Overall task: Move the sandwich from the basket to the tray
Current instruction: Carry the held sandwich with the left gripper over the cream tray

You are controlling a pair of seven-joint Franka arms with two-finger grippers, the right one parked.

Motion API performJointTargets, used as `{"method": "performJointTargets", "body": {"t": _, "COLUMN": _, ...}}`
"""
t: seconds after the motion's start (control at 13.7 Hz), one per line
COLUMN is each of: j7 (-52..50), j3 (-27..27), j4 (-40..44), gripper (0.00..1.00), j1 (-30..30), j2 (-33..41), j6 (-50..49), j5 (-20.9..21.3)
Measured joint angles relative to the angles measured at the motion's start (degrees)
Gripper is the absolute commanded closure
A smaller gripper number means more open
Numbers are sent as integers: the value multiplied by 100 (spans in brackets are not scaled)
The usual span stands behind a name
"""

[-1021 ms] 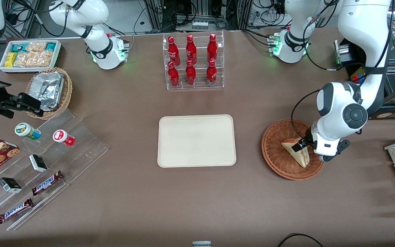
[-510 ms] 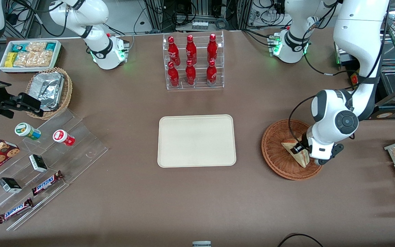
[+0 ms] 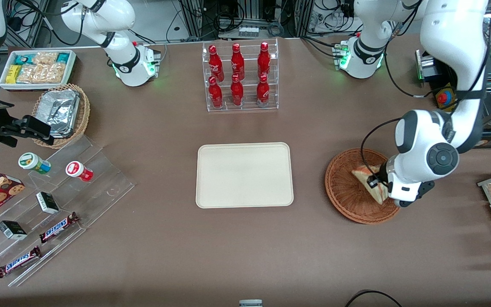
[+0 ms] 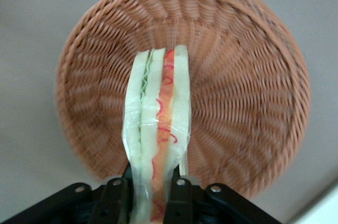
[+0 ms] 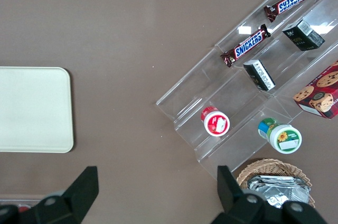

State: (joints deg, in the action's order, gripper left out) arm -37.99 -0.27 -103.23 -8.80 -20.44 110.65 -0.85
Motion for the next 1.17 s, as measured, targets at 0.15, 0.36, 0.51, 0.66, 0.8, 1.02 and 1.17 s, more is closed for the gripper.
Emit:
{"method": "performJointTargets", "body": {"t": 0.15, "j7": 102, "j3": -20, "j4": 567, "gripper": 100, "j1": -385, "j2": 177, "j6": -1049, "j5": 101}}
{"method": "performJointTargets", "body": {"t": 0.36, "j7": 84, "j3": -47, "j4": 895, "gripper": 100, "j1": -1276, "j2": 169, "j6": -1377, "j5": 130}}
{"method": "performJointTargets", "body": {"t": 0.51, "j7": 23, "j3": -55, "j4": 1056, "gripper": 100, "j1": -1865, "j2": -129, "j6": -1345, "j5": 130}}
{"method": "performJointTargets", "body": {"t": 0.66, "j7": -42, "j3": -58, "j4": 1493, "gripper": 100, "j1": -2307, "j2": -655, "j6": -1248, "j5": 130}}
{"method": "performJointTargets", "body": {"t": 0.8, "j7": -317, "j3": -55, "j4": 2058, "gripper": 100, "j1": -2687, "j2": -1237, "j6": -1153, "j5": 130}}
{"method": "performJointTargets", "body": {"t": 1.02, "j7": -528, "j3": -52, "j4": 2503, "gripper": 100, "j1": -2988, "j2": -1731, "j6": -670, "j5": 130}}
{"method": "performJointTargets", "body": {"t": 1.17, "j7": -530, "j3": -51, "j4": 2559, "gripper": 100, "j1": -3103, "j2": -1907, "j6": -248, "j5": 130}}
